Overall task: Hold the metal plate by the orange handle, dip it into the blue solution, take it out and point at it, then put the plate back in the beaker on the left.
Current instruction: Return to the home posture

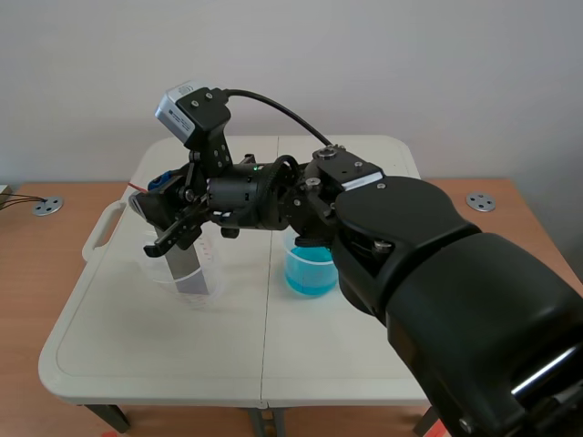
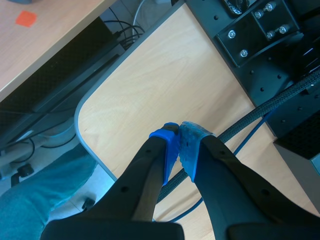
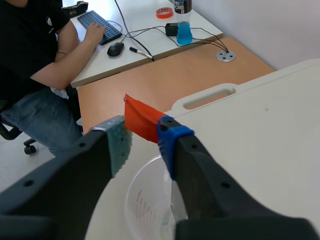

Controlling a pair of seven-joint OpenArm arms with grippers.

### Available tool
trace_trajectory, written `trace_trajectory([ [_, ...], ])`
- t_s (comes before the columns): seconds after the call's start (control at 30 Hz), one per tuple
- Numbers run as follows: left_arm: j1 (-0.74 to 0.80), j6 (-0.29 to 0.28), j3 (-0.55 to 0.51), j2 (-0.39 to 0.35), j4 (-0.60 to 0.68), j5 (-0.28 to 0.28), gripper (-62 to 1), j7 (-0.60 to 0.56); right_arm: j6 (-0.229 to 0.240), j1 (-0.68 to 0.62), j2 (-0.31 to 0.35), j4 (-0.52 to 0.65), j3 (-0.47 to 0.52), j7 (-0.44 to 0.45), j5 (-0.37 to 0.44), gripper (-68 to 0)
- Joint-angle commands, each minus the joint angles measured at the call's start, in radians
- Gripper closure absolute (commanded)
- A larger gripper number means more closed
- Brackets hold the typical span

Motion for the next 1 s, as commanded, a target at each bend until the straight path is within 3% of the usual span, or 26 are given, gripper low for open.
trace_trajectory([
  [0.0, 0.013, -0.005, -0.002, 0.002, 0.015, -0.003, -2.8, -0.007, 0.012, 0.027, -0.005, 0.004, 0.001, 0.004, 0.006, -25.2],
  [0.17, 0.013, -0.005, -0.002, 0.002, 0.015, -0.003, -5.4, -0.007, 0.012, 0.029, -0.006, 0.005, 0.018, 0.004, 0.006, -40.6],
  [0.23, 0.013, -0.005, -0.002, 0.002, 0.015, -0.003, -17.9, -0.007, -0.005, 0.029, -0.006, 0.005, 0.039, 0.004, 0.007, -45.7],
  [0.37, 0.013, -0.005, -0.002, 0.002, 0.015, 0.017, -60.0, -0.010, -0.038, 0.029, -0.005, 0.005, 0.101, 0.004, 0.011, -59.3],
  [0.4, 0.013, -0.005, -0.002, 0.002, 0.015, 0.016, -62.3, -0.016, -0.038, 0.029, -0.005, 0.005, 0.115, 0.004, 0.011, -62.4],
  [0.47, 0.013, -0.006, -0.002, 0.003, 0.015, 0.016, -62.3, -0.029, -0.038, 0.028, -0.003, 0.005, 0.139, 0.004, 0.010, -66.5],
  [0.67, 0.013, -0.006, -0.002, 0.005, 0.015, 0.016, -62.3, -0.030, -0.038, 0.028, 0.032, 0.037, 0.178, 0.004, 0.013, -66.5],
  [0.97, 0.013, -0.005, -0.003, 0.002, 0.019, 0.022, -62.3, -0.021, -0.038, -0.035, 0.157, 0.222, 0.178, -0.066, 0.128, -66.5],
])
